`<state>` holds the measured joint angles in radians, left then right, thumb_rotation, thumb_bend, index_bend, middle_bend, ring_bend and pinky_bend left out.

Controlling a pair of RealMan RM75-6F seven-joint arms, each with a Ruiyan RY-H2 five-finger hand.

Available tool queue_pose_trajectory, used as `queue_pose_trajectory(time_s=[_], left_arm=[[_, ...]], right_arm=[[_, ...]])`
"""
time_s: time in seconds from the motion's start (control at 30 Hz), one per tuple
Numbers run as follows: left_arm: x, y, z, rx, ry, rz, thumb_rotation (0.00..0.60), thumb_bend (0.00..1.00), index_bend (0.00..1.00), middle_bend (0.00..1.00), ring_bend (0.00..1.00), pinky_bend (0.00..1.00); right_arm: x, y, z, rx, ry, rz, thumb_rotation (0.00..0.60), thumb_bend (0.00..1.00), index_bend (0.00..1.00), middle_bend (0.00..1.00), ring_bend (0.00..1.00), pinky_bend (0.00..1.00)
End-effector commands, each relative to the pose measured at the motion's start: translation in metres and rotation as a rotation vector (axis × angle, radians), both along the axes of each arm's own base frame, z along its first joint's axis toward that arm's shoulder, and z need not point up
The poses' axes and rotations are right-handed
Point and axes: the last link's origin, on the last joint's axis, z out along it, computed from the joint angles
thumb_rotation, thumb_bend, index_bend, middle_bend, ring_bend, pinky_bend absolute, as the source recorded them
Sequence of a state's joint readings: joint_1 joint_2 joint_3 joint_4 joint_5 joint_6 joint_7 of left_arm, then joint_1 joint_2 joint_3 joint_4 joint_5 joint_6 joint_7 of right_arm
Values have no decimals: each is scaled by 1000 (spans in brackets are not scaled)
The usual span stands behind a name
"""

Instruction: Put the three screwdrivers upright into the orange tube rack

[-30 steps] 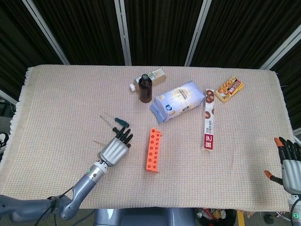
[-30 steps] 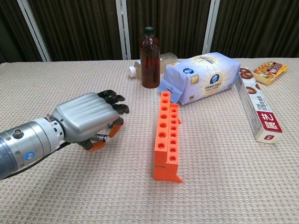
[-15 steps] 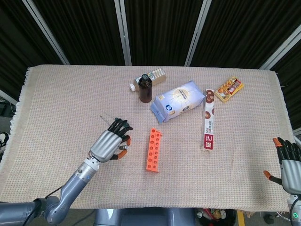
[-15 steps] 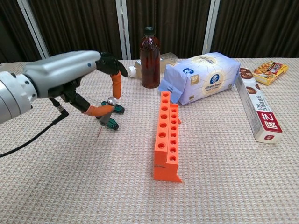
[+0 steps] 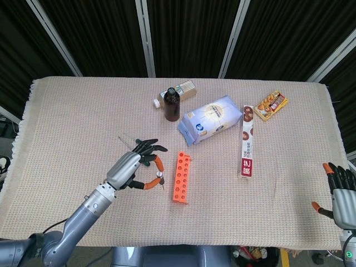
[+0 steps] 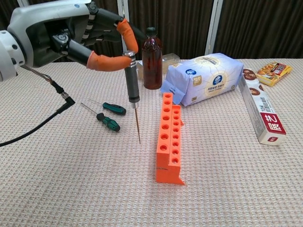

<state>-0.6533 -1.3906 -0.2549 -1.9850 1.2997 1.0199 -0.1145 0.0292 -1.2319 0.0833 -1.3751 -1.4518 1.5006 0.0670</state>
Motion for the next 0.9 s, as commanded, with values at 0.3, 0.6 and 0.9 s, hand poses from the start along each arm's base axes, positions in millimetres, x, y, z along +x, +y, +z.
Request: queue_pose_trajectory(time_s=[0.3, 0.6, 0.9], left_arm=[[22, 0, 4, 5, -28, -60, 600, 580, 820, 168, 8, 9], [33, 1, 3, 21, -12, -89, 600, 576, 818, 166, 4, 9], [34, 3, -4, 13, 6, -86, 600, 576, 816, 164, 4, 9]], right_arm=[[-3, 0, -1, 2, -4, -6, 600, 0, 1, 50, 0, 34], [-5, -1, -1, 2, -6, -13, 600, 0, 1, 50, 0, 34], [-7, -1, 0, 0, -5, -20, 600, 0, 1, 50, 0, 34]])
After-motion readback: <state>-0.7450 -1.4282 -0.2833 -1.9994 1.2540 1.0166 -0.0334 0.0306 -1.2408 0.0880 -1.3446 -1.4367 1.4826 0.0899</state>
